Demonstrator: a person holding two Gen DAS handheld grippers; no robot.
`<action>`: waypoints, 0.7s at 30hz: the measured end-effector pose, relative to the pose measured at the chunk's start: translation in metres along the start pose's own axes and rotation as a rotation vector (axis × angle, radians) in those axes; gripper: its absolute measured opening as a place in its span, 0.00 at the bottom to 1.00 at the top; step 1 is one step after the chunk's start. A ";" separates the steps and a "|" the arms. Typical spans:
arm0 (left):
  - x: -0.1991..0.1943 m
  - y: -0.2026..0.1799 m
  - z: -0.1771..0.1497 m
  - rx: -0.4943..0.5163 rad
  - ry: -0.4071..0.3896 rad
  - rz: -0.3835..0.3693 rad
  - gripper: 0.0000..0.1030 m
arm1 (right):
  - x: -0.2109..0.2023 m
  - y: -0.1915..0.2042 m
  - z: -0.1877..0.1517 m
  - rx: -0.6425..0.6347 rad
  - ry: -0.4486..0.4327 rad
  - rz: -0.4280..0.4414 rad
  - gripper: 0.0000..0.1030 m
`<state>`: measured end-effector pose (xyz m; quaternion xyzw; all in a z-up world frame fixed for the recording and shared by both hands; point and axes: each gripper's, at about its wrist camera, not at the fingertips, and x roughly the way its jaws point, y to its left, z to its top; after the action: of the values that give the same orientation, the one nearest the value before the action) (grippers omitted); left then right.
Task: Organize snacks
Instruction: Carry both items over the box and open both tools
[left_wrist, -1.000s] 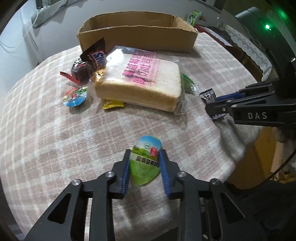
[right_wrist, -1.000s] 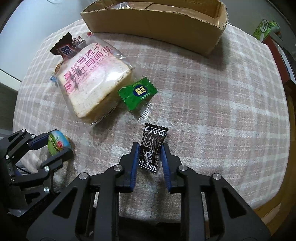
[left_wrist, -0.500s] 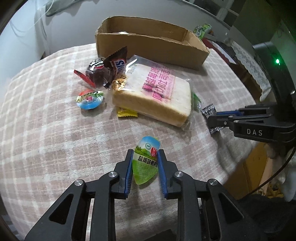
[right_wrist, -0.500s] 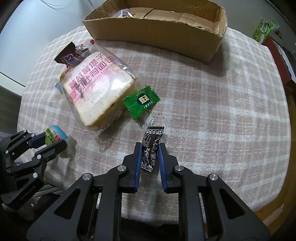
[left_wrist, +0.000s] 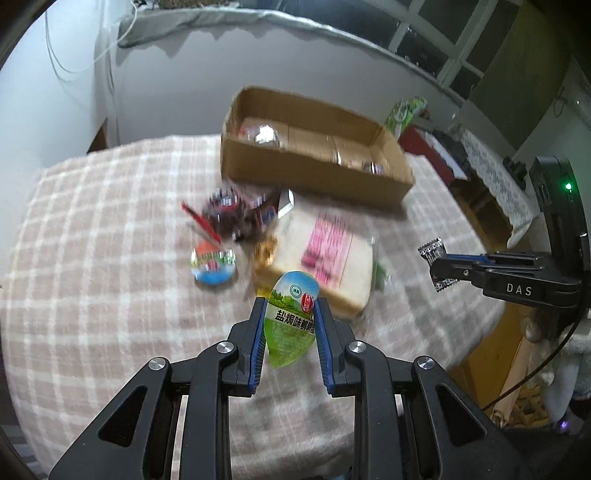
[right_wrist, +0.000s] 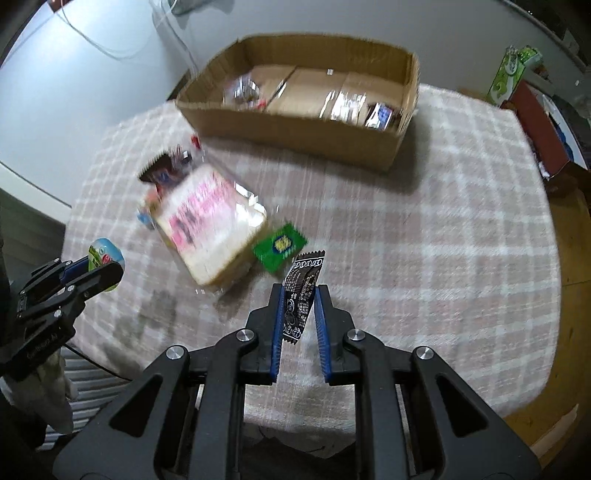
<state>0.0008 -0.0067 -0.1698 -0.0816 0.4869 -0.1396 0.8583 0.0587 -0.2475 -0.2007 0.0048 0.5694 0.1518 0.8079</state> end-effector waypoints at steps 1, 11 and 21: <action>0.002 -0.003 0.005 0.003 -0.006 0.000 0.22 | -0.003 -0.002 0.004 0.002 -0.011 0.003 0.16; 0.010 -0.010 0.058 0.055 -0.068 0.000 0.22 | -0.030 0.004 0.051 -0.021 -0.132 -0.011 0.16; 0.029 -0.012 0.110 0.075 -0.104 0.003 0.22 | -0.029 0.003 0.096 -0.049 -0.177 -0.014 0.16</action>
<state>0.1069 -0.0272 -0.1337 -0.0558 0.4362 -0.1522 0.8851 0.1375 -0.2358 -0.1394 -0.0056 0.4920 0.1592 0.8559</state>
